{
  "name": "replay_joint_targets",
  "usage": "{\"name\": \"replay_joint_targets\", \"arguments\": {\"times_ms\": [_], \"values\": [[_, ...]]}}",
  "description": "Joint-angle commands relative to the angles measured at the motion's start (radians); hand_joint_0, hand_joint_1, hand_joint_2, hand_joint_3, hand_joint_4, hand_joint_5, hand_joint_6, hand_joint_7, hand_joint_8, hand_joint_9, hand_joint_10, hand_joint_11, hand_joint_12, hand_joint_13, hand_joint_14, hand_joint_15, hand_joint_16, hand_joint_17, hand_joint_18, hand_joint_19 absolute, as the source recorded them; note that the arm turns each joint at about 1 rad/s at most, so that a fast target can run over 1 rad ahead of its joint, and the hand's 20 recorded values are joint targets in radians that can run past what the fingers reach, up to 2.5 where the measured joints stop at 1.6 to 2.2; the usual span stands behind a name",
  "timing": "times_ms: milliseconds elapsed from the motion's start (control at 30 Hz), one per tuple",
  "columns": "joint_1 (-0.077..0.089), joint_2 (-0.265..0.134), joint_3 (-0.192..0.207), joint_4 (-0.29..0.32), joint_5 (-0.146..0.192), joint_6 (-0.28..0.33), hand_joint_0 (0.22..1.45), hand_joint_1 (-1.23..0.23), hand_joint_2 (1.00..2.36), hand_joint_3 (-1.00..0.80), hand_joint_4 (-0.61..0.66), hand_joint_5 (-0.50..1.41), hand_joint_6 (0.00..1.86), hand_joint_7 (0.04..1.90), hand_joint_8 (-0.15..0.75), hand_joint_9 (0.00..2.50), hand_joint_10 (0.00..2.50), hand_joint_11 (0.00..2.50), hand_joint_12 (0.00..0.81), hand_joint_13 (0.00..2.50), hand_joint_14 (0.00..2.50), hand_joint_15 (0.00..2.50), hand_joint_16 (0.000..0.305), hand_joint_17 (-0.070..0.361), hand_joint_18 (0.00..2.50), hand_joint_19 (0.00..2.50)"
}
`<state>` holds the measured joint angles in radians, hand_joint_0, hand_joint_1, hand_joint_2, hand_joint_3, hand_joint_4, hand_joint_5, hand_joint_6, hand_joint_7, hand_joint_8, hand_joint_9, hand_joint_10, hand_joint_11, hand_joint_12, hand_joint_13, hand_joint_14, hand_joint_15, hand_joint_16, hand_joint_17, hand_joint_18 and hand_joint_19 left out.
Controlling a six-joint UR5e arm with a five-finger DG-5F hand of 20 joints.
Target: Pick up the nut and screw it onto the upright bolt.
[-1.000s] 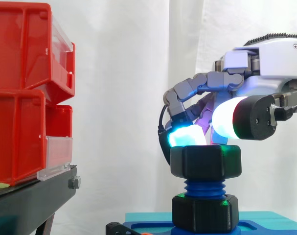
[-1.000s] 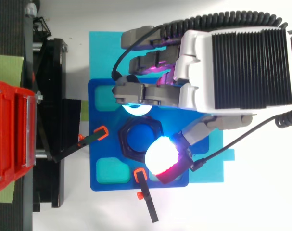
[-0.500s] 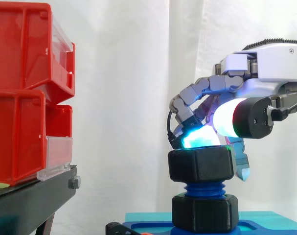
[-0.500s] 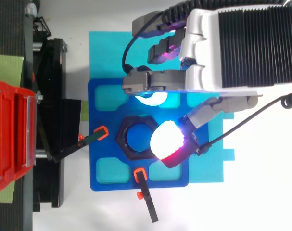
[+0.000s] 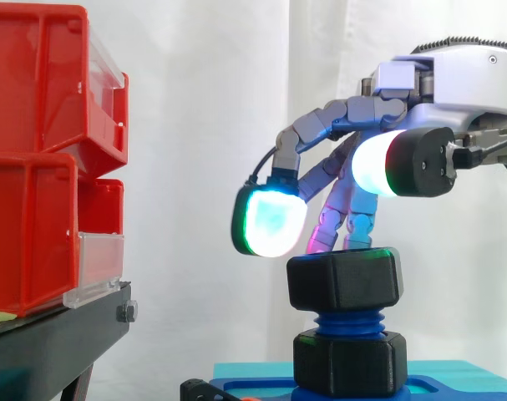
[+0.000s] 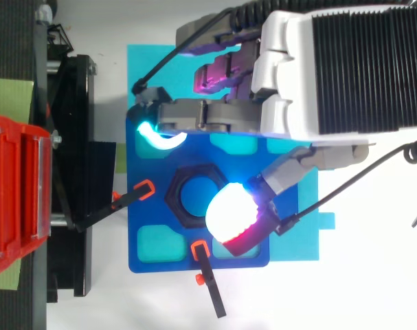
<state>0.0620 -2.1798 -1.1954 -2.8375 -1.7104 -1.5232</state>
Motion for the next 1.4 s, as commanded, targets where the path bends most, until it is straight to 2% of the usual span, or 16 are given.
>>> {"name": "replay_joint_targets", "arguments": {"times_ms": [0, 133, 200, 300, 433, 800, 1133, 1367], "values": [[0.012, 0.000, 0.000, 0.016, 0.003, 0.000, 0.52, -0.34, 1.00, -0.50, 0.16, -0.08, 0.50, 0.65, 0.199, 1.27, 0.00, 0.00, 0.121, 1.06, 0.00, 0.00, 0.018, 0.040, 0.76, 0.08], [0.027, 0.000, 0.000, 0.024, 0.018, -0.002, 0.52, -0.33, 1.00, -0.50, 0.17, -0.08, 0.50, 0.60, 0.180, 1.11, 0.00, 0.00, 0.125, 0.95, 0.00, 0.00, 0.018, 0.040, 0.68, 0.05], [0.035, 0.000, 0.000, 0.024, 0.034, 0.000, 0.51, -0.33, 1.00, -0.50, 0.16, -0.08, 0.50, 0.58, 0.136, 1.03, 0.00, 0.00, 0.125, 0.89, 0.00, 0.00, 0.017, 0.038, 0.62, 0.01], [0.047, 0.000, -0.001, 0.021, 0.057, -0.002, 0.51, -0.32, 1.00, -0.50, 0.16, -0.09, 0.50, 0.56, 0.115, 0.97, 0.00, 0.00, 0.133, 0.84, 0.00, 0.00, 0.017, 0.039, 0.56, 0.00], [0.056, -0.008, 0.000, 0.018, 0.063, -0.002, 0.51, -0.33, 1.00, -0.50, 0.16, -0.09, 0.50, 0.55, 0.109, 0.96, 0.00, 0.00, 0.133, 0.83, 0.00, 0.00, 0.018, 0.040, 0.53, 0.00], [0.067, -0.008, -0.001, 0.007, 0.068, -0.002, 0.50, -0.33, 1.00, -0.50, 0.17, -0.07, 0.50, 0.58, 0.112, 0.99, 0.00, 0.00, 0.134, 0.85, 0.00, 0.00, 0.017, 0.038, 0.53, 0.00], [0.068, -0.008, -0.001, 0.001, 0.072, -0.002, 0.51, -0.33, 1.00, -0.50, 0.20, -0.06, 0.50, 0.66, 0.149, 1.00, 0.00, 0.00, 0.144, 0.86, 0.00, 0.00, 0.017, 0.037, 0.54, 0.00], [0.073, -0.008, -0.035, 0.024, 0.071, 0.001, 0.51, -0.34, 1.00, -0.50, 0.21, -0.05, 0.50, 0.72, 0.173, 1.01, 0.00, 0.00, 0.149, 0.86, 0.00, 0.00, 0.016, 0.035, 0.54, 0.00]]}}
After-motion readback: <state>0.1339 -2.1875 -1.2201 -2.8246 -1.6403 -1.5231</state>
